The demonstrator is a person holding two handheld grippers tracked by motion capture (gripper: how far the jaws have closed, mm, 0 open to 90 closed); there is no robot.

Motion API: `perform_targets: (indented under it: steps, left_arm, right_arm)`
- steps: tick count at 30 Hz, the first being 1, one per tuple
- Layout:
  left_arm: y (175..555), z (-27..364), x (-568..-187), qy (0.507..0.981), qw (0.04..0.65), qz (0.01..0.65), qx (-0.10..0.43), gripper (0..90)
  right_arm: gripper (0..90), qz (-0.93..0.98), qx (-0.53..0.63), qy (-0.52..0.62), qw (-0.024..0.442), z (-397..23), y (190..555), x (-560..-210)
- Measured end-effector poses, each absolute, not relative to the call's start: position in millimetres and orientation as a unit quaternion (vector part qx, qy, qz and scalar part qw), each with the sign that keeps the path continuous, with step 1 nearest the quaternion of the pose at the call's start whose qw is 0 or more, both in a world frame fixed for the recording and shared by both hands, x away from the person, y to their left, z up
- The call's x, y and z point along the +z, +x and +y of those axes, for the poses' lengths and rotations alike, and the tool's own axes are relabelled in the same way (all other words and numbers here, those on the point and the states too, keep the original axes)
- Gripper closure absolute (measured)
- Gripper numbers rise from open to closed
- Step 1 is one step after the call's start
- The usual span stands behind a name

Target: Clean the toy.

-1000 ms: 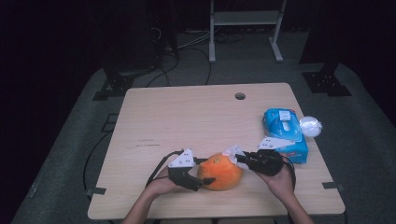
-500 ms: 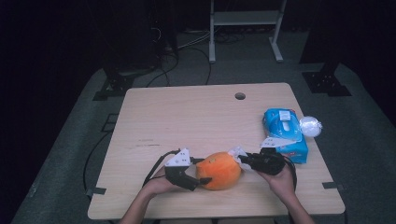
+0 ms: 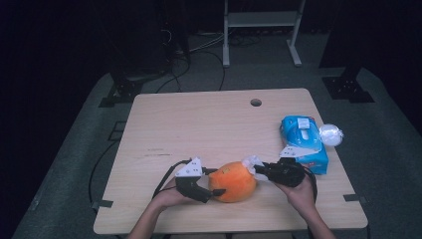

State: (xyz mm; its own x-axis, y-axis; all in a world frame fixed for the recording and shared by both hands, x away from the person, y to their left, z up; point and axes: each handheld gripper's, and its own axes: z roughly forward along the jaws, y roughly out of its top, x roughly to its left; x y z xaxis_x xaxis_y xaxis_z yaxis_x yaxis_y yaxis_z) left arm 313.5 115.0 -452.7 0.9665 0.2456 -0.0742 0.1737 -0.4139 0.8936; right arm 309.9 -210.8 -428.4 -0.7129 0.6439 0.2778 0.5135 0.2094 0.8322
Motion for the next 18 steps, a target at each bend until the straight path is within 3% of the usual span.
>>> perform_targets:
  steps: [9, 18]
  left_arm:
    - [314.3, 116.1, -452.5, 0.841, 0.526, 0.126, 0.033, 27.8]
    - [315.6, 110.4, -453.5, 0.838, 0.530, 0.126, 0.035, 27.1]
  right_arm:
    - [77.6, 0.788, 0.478, 0.386, 0.046, -210.9, 315.9, -438.0]
    - [77.5, 0.788, 0.515, 0.328, 0.071, -191.7, 304.8, -416.2]
